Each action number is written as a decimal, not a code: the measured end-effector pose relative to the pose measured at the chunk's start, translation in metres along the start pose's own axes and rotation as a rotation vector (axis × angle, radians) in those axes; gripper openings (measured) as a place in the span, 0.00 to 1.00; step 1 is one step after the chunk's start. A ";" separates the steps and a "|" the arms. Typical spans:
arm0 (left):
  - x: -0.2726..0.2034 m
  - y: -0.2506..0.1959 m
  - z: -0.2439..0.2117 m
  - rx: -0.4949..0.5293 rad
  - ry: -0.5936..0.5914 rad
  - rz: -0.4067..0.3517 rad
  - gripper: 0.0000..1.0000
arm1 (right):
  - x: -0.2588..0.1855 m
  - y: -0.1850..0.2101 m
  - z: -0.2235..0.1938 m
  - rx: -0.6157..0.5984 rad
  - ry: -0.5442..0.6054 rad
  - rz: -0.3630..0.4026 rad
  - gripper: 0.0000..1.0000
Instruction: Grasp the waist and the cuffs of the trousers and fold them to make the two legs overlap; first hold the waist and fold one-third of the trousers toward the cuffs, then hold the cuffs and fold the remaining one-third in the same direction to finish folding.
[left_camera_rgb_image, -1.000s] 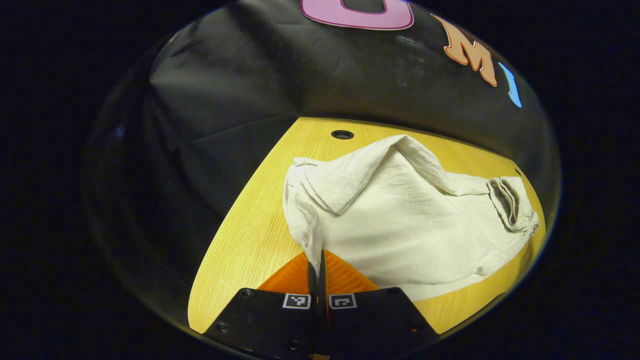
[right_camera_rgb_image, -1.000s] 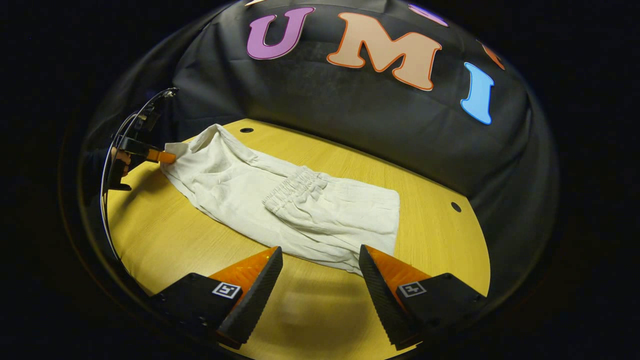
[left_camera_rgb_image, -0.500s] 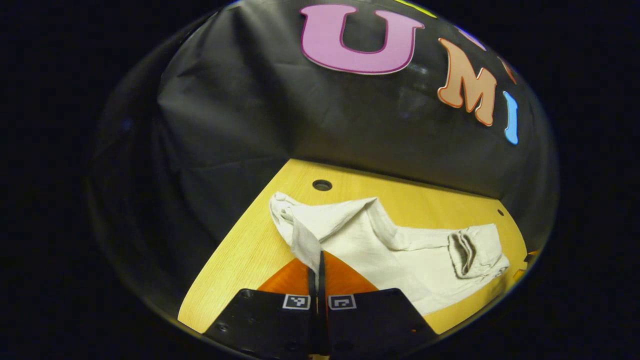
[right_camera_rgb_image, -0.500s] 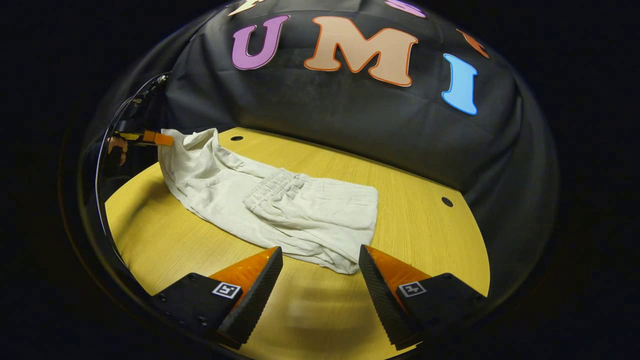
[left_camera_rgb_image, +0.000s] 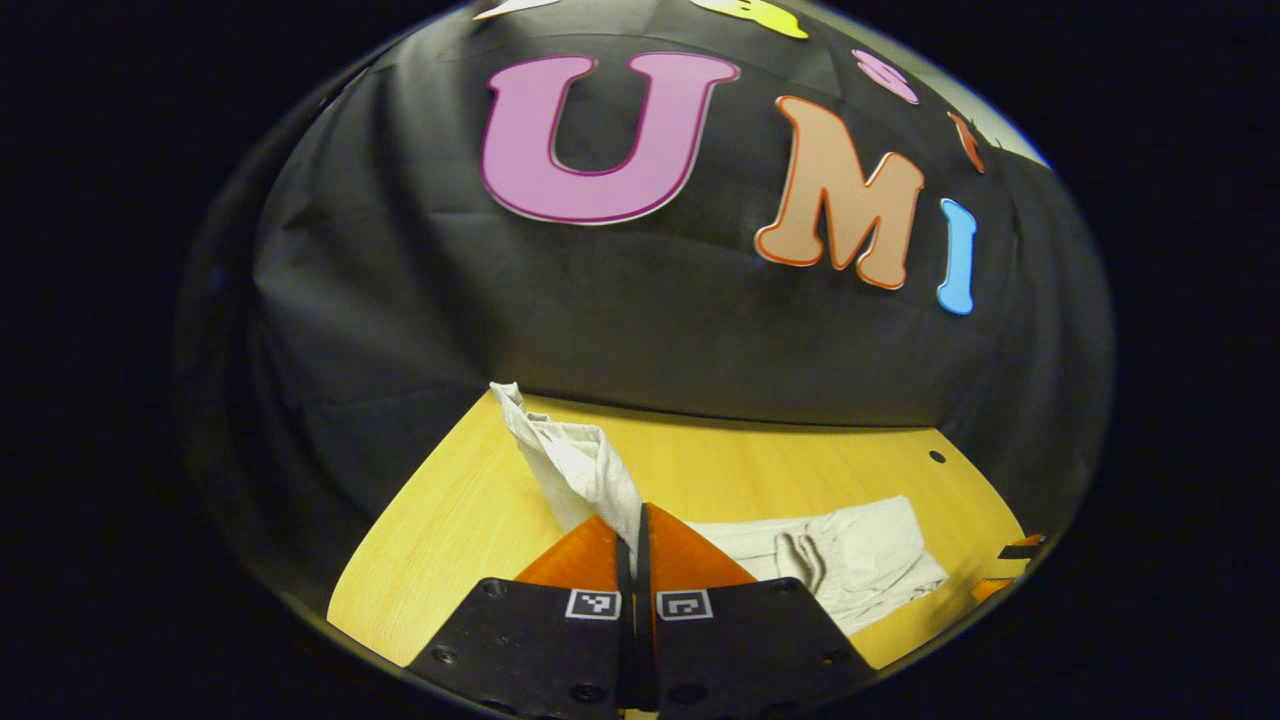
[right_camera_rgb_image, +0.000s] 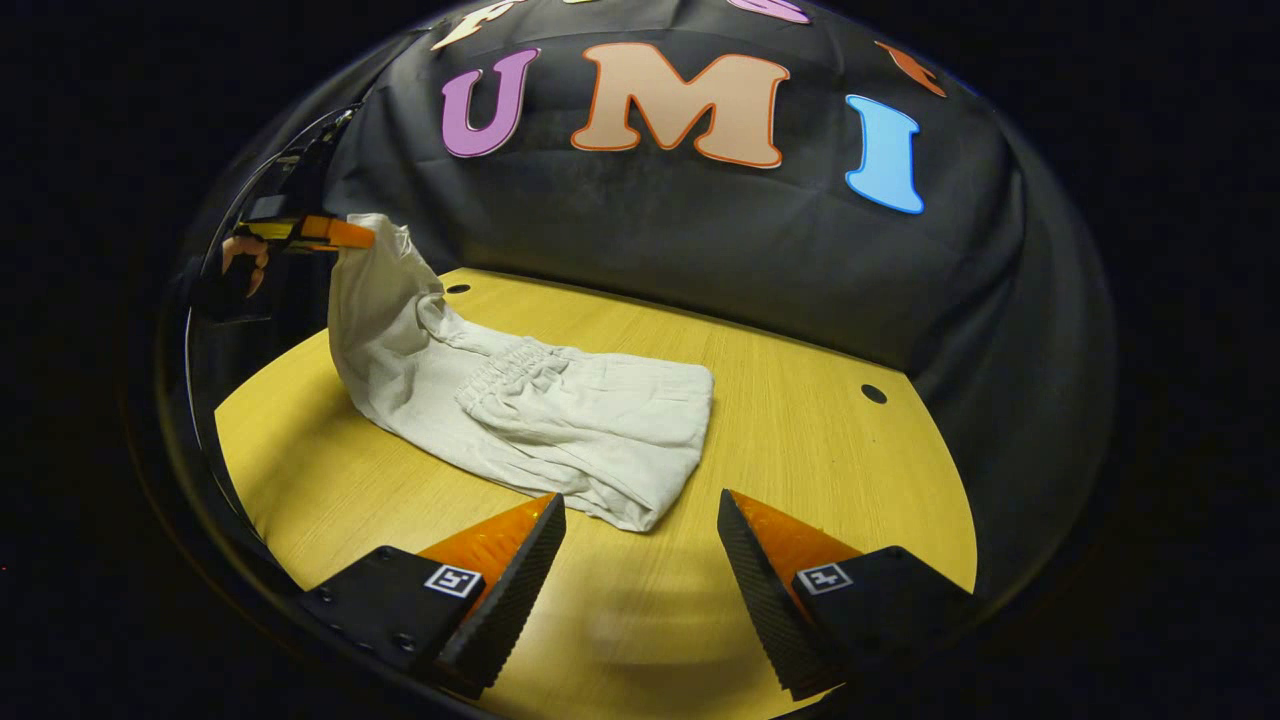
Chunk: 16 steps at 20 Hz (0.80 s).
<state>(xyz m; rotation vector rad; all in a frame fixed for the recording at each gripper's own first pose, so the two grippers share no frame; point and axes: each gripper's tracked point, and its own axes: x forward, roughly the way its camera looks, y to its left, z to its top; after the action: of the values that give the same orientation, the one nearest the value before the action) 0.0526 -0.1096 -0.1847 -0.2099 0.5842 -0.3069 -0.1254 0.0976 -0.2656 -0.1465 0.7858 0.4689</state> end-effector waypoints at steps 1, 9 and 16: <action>0.001 -0.013 0.001 0.009 -0.009 -0.018 0.00 | -0.002 -0.007 -0.001 0.007 -0.003 -0.002 0.98; 0.023 -0.122 0.009 0.067 -0.014 -0.145 0.00 | -0.018 -0.057 -0.018 0.044 -0.006 -0.029 0.98; 0.054 -0.212 0.007 0.127 0.019 -0.240 0.00 | -0.026 -0.092 -0.030 0.081 0.000 -0.053 0.98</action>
<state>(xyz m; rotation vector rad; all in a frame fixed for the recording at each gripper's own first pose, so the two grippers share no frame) 0.0521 -0.3251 -0.1469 -0.1546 0.5571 -0.5773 -0.1190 -0.0021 -0.2725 -0.0920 0.7976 0.3864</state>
